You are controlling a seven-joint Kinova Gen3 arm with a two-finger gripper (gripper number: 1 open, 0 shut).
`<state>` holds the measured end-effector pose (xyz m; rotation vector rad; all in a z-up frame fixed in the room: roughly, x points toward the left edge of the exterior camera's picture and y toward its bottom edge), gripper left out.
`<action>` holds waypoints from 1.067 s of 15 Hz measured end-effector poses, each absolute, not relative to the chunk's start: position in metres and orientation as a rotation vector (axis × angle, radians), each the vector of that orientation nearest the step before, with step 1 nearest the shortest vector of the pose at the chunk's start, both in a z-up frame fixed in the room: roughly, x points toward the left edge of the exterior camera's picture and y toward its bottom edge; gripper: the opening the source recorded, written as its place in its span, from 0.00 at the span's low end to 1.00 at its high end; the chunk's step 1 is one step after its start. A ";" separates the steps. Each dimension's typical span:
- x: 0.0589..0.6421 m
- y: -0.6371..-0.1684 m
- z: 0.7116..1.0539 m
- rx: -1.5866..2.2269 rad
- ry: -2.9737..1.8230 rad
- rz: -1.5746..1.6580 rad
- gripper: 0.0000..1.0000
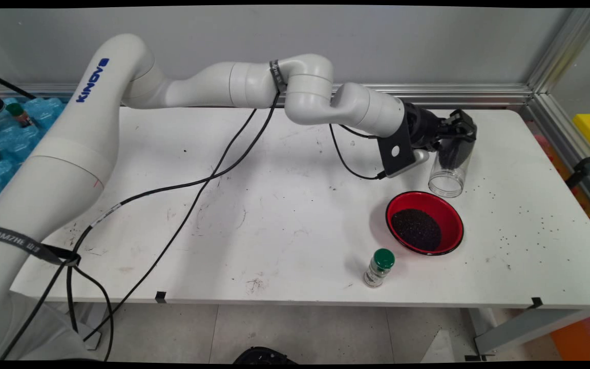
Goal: Pour the black seasoning powder in the red bowl
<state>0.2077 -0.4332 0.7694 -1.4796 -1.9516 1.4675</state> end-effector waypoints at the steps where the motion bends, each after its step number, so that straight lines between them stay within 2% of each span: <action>1: 0.207 -0.432 0.768 -1.493 -1.943 1.481 0.00; 16: 0.202 -0.418 0.768 -1.613 -1.847 1.641 0.00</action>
